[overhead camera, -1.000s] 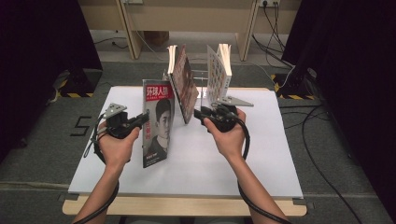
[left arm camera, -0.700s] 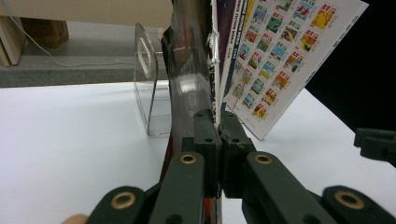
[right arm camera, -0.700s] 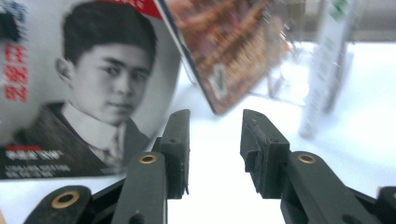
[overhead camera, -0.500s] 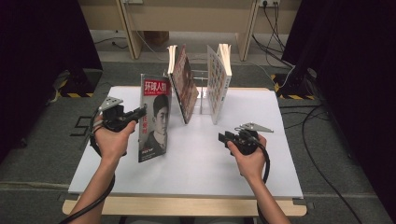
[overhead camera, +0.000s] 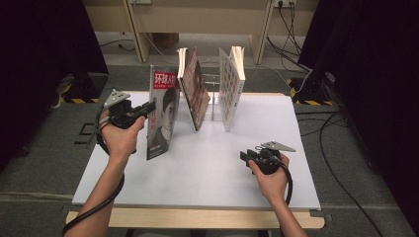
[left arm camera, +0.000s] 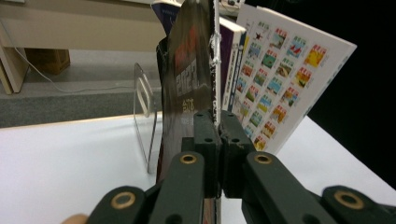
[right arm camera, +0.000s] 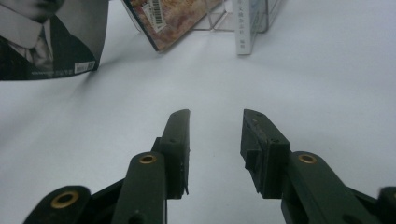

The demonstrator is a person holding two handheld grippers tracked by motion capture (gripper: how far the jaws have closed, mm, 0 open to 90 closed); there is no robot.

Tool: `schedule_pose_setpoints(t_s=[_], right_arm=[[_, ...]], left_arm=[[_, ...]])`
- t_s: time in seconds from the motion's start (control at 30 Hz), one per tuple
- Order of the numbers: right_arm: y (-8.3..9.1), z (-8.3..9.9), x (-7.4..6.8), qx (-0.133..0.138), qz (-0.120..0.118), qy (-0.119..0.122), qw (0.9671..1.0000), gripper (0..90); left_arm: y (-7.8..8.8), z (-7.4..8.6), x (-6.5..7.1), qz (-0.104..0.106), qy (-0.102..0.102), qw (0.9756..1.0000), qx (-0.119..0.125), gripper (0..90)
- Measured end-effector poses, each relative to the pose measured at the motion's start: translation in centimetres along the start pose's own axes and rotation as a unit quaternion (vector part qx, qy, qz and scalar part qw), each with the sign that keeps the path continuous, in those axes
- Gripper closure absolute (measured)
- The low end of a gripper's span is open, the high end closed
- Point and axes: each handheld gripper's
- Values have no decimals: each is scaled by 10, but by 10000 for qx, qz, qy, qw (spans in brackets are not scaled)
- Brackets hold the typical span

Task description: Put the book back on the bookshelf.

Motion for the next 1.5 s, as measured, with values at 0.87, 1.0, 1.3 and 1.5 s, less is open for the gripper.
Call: schedule_pose_setpoints(t_s=[0.87, 1.0, 1.3, 1.5], right_arm=[[-5, 7, 5, -63, 78, -35, 9999, 623], [-5, 7, 6, -79, 88, -19, 9999, 623], [-6, 9, 7, -115, 84, -54, 9999, 624], [-8, 10, 7, -138, 76, 26, 9999, 623]], left_arm=[[-36, -19, -1, -30, -16, 9997, 256, 874], [-42, -22, -2, -43, -14, 9994, 331, 874], [-57, -25, -4, -115, 24, 9988, 481, 874], [-69, -27, -6, -166, 31, 9981, 590, 873]])
Point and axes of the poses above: each handheld gripper's, and its own axes: y roughly backward along the jaws, z roughly out of its underside, x roughly to its right, and after that the axes turned 1 degree about x, right-handed
